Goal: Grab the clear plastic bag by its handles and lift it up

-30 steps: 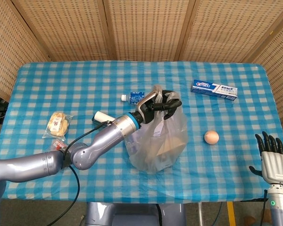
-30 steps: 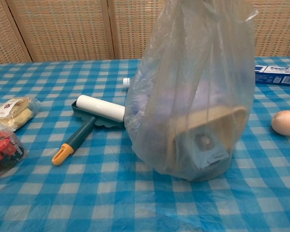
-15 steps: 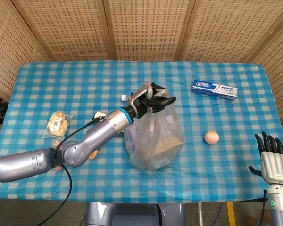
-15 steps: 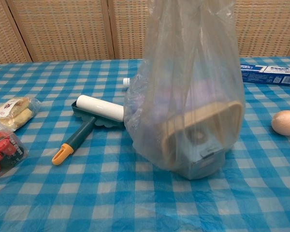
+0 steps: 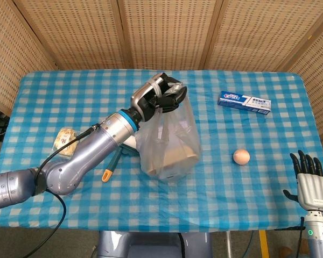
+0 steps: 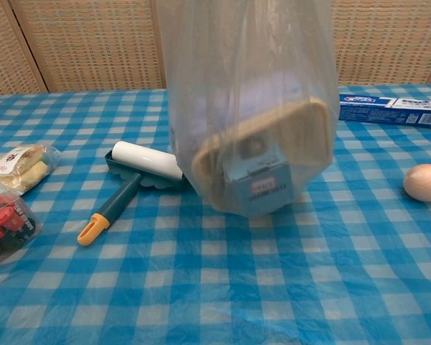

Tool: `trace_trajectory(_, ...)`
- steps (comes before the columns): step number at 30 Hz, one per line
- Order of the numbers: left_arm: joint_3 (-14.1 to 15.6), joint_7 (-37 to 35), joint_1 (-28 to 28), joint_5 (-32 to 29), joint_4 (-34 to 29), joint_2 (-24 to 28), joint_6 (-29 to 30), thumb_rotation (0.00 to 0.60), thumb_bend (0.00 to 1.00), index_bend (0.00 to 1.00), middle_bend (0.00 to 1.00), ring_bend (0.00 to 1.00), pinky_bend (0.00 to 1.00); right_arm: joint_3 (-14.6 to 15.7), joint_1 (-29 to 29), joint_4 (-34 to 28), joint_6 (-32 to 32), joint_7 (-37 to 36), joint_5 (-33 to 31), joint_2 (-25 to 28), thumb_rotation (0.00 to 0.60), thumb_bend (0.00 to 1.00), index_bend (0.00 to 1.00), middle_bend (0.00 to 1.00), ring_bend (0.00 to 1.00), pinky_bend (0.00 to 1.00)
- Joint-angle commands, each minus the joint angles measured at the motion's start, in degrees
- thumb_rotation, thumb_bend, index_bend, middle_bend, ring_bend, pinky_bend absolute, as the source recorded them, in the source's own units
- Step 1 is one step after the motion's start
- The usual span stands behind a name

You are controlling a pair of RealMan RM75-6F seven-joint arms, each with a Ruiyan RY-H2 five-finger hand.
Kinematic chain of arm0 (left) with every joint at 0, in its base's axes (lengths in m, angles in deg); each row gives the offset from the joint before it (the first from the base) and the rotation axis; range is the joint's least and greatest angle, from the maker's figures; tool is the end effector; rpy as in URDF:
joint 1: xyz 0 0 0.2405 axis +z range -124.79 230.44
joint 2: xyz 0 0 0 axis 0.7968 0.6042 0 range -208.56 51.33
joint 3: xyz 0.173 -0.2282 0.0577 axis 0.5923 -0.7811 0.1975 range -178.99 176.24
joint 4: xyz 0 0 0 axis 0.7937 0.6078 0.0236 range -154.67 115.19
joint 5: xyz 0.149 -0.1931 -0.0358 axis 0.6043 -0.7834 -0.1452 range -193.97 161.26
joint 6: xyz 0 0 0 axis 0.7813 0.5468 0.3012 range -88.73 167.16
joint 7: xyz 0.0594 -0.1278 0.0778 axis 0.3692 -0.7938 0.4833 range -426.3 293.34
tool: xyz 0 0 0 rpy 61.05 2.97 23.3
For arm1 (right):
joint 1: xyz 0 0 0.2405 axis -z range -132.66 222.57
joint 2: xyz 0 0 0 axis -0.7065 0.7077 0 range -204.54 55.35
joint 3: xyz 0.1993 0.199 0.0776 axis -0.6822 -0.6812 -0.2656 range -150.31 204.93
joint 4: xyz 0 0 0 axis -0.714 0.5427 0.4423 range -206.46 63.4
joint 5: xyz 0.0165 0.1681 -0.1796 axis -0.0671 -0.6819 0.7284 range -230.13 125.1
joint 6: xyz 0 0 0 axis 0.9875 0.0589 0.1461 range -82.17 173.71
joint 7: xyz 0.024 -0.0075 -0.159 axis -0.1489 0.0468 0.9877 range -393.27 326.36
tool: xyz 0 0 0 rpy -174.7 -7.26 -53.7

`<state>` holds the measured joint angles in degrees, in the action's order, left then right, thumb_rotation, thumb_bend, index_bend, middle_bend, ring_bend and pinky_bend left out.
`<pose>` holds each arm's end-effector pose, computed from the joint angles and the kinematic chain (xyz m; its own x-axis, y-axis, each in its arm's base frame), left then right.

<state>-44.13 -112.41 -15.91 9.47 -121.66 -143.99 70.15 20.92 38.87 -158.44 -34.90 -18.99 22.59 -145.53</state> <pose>0.1385 0.4502 0.1203 -0.6939 0.6735 0.2549 0.4361 0.1113 0.8930 -0.3890 -0.2251 0.1165 0.5610 -0.0505 0.8263 -0.8127 0.1563 0.5614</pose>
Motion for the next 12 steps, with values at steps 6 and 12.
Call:
trace_trajectory(6, -4.48, 2.49, -0.44, -4.63, -2.78, 8.71, -0.59, 0.600, 0.98, 1.00, 1.00, 1.00, 1.00, -0.09, -0.09, -0.03, 0.08, 0.13, -0.11, 0.00, 0.600, 0.00, 0.06, 0.00, 0.00, 0.00)
trace_trajectory(12, -4.98, 2.87, -0.96, -7.77, -2.99, 12.12, -1.79, 0.600, 0.97, 1.00, 1.00, 1.00, 1.00, -0.12, -0.09, -0.35, -0.19, 0.53, -0.03, -0.09, 0.600, 0.00, 0.06, 0.00, 0.00, 0.00)
